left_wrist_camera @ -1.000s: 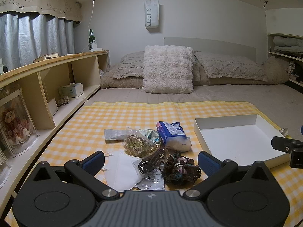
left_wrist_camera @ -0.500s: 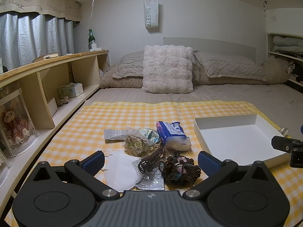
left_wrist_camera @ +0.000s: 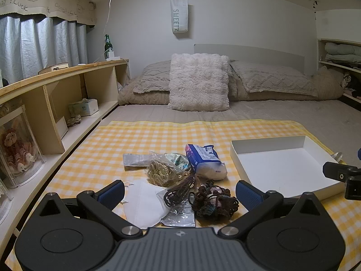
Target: Organize soft objects
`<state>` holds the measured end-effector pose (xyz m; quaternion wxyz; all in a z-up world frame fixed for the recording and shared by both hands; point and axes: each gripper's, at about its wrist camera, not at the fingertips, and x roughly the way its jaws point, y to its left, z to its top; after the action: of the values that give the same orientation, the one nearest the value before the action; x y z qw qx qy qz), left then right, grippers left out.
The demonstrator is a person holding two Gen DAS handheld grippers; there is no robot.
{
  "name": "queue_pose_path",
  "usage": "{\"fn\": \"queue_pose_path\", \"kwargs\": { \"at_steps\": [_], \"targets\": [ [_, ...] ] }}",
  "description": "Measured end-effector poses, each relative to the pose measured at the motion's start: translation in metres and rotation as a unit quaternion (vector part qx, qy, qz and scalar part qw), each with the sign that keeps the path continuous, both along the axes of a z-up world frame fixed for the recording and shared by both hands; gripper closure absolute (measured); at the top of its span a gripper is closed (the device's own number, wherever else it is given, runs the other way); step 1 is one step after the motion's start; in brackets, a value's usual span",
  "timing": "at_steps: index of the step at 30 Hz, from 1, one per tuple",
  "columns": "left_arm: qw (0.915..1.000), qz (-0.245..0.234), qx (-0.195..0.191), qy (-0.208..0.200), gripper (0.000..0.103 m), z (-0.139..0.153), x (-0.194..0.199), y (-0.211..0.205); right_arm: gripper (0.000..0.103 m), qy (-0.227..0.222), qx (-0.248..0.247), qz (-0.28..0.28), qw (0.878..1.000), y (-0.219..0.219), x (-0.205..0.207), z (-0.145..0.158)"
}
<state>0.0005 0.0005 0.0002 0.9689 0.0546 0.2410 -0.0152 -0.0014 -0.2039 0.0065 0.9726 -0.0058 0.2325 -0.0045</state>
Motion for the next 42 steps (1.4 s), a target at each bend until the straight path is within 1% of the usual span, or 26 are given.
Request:
{"fn": "queue_pose_path", "kwargs": {
  "at_steps": [35,40,42],
  "targets": [
    [1.0,0.0,-0.001,0.002,0.0,0.0,0.0003,0.0001,0.0,0.0,-0.001,0.0,1.0,0.0013,0.0001,-0.0007],
    [1.0,-0.002,-0.004,-0.002,0.0,-0.0007,-0.0017,0.0017,0.0,-0.002,-0.003,0.0,1.0,0.0025,0.0013,-0.003],
    [0.9999,-0.001,-0.002,-0.012,0.0,0.001,-0.0051,-0.0007,0.0,-0.004,-0.005,0.0,1.0,0.0012,-0.0004,-0.0024]
  ]
}}
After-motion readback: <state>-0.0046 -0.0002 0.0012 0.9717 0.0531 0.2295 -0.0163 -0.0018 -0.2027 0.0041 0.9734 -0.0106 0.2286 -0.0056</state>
